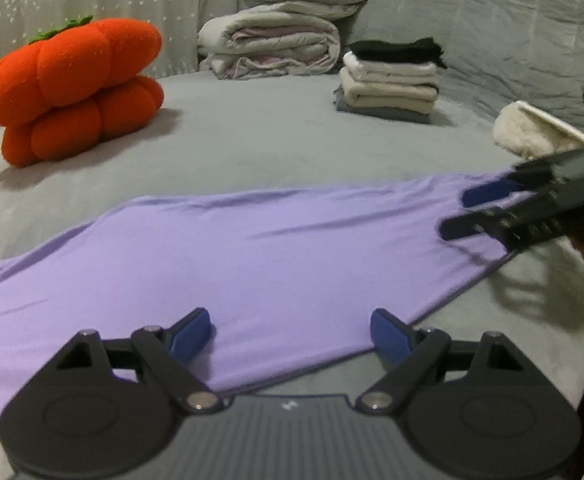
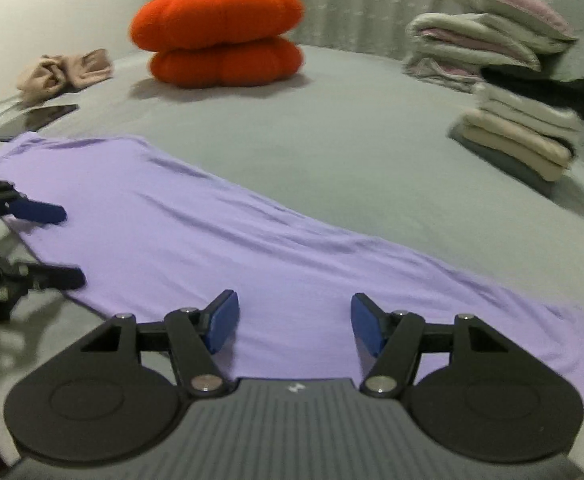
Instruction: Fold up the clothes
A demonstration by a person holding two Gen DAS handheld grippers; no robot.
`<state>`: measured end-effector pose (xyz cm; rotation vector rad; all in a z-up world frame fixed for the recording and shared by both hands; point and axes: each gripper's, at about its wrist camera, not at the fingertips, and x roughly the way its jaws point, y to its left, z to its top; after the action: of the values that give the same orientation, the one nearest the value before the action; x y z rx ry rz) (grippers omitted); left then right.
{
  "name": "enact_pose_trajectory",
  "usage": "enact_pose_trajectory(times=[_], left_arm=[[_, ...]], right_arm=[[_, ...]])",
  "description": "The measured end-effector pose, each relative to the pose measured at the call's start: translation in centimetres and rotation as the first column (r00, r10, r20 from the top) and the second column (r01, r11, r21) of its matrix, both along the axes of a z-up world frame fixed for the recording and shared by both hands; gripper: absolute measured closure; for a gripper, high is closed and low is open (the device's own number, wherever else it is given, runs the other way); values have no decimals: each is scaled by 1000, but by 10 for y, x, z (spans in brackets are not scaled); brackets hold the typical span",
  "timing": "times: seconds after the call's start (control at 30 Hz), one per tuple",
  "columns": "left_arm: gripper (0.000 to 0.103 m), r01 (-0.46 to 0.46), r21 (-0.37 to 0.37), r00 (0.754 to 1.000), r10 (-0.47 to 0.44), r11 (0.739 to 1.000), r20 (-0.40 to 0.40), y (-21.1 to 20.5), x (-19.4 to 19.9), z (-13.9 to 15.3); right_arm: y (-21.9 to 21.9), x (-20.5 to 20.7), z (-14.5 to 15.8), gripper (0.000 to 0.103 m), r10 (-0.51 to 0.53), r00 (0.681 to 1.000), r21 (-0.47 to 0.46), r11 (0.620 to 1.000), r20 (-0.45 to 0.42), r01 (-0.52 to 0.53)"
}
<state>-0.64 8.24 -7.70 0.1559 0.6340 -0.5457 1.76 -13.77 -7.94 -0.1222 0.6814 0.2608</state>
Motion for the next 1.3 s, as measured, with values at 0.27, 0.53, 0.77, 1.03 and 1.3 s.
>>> enact_pose_trajectory(times=[0.27, 0.53, 0.77, 1.03, 1.3], left_arm=[[16, 31, -59, 999, -29, 998, 28, -15, 16, 5], [16, 90, 6, 996, -90, 996, 7, -28, 9, -12], [16, 96, -5, 995, -96, 995, 0, -27, 9, -14], [16, 90, -22, 996, -90, 996, 23, -13, 4, -5], [17, -40, -39, 997, 42, 998, 63, 43, 17, 9]], right_arm=[[19, 59, 25, 37, 150, 988, 21, 989, -26, -149], [14, 97, 2, 60, 205, 972, 74, 977, -115, -198], [20, 98, 6, 99, 243, 964, 60, 969, -104, -238], [18, 105, 10, 75, 235, 966, 91, 970, -104, -226], [44, 119, 20, 49, 281, 955, 231, 939, -89, -255]])
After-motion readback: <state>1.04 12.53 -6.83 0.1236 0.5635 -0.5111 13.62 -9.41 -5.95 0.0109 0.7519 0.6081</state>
